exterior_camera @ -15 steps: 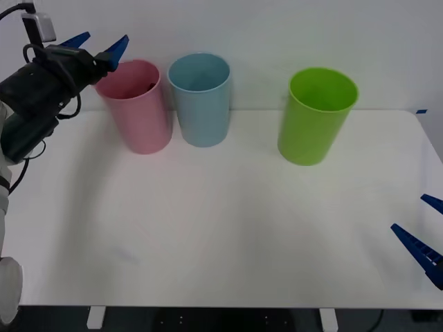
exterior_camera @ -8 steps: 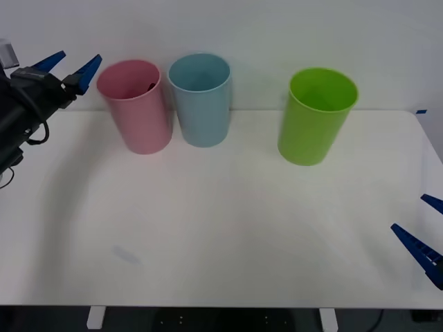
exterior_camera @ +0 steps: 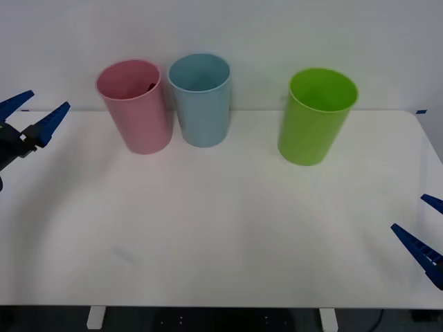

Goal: Grasp the object on the table and drop it into the matching bin: aluminum can to the light blue bin, PET bottle to the pink bin.

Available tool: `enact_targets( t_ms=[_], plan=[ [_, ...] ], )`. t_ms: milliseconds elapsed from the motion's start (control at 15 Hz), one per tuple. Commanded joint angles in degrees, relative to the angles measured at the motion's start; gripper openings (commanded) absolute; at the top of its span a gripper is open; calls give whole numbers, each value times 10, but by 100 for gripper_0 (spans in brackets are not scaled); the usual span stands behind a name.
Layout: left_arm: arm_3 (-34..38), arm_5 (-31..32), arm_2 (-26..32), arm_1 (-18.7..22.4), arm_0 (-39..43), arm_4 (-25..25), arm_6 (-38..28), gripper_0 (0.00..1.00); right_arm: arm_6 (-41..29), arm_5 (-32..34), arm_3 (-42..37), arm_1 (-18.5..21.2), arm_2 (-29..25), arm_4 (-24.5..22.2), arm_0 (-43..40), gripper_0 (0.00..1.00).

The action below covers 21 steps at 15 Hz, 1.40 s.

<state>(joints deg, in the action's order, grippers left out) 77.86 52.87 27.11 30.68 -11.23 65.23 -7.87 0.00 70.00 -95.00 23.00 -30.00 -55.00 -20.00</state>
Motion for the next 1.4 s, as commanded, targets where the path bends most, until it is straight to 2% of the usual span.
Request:
enact_targets(
  t_ms=[67, 467, 867, 1400],
  plan=[
    [0, 14, 12, 20, 48, -38, 63, 100, 0, 0, 0, 0, 0, 0, 0, 100],
    [10, 59, 40, 54, 150, -85, 86, 100, 0, 0, 0, 0, 0, 0, 0, 100],
    [12, 109, 55, 57, 228, -132, 100, 100, 0, 0, 0, 0, 0, 0, 0, 100],
    [12, 128, 60, 58, 263, -149, 116, 100, 0, 0, 0, 0, 0, 0, 0, 100]
  ],
)
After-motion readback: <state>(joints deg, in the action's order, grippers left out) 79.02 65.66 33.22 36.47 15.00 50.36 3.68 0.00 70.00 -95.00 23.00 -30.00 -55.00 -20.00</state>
